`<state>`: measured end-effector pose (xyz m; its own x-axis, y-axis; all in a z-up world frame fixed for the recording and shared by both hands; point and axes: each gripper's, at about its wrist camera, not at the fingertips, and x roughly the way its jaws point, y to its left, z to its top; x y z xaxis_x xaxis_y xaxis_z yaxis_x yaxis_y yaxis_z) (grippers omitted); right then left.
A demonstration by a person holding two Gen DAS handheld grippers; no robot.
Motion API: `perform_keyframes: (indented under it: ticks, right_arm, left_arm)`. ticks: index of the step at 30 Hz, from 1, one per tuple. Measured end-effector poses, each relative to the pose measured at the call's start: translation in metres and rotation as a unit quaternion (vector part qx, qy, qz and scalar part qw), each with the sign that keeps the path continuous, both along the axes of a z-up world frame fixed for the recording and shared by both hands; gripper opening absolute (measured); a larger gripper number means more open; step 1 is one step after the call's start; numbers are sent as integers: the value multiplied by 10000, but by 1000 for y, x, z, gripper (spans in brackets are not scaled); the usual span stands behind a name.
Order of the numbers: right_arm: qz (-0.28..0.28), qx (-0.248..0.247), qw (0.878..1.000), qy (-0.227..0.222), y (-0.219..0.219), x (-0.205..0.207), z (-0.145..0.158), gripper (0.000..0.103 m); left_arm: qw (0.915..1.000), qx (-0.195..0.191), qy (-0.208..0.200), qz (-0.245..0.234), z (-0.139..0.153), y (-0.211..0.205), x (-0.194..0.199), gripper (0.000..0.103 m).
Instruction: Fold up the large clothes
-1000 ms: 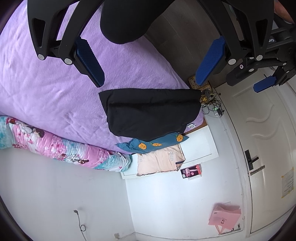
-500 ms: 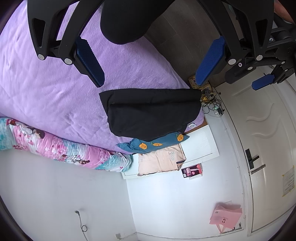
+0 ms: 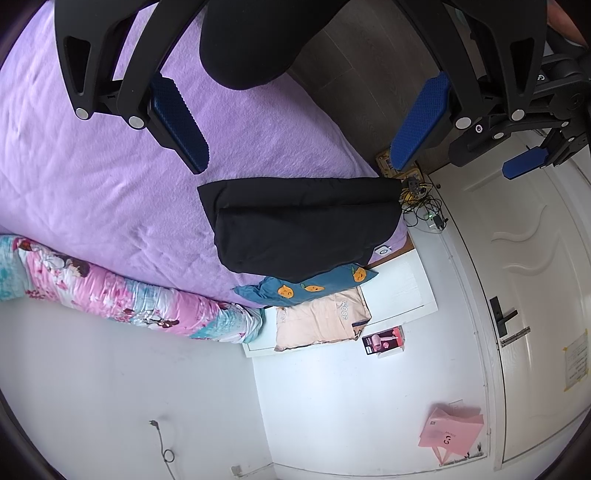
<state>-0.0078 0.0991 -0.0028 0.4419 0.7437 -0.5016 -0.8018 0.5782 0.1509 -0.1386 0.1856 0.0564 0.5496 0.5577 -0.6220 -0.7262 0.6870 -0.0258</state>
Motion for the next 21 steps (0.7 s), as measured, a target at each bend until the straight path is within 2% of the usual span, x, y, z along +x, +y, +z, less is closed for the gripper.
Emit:
perform_keyframes:
  ticks: [21]
  right_arm:
    - [-22, 9, 10000, 10, 1, 2, 0, 97]
  left_arm:
    - [10000, -24, -23, -28, -1, 2, 0, 97]
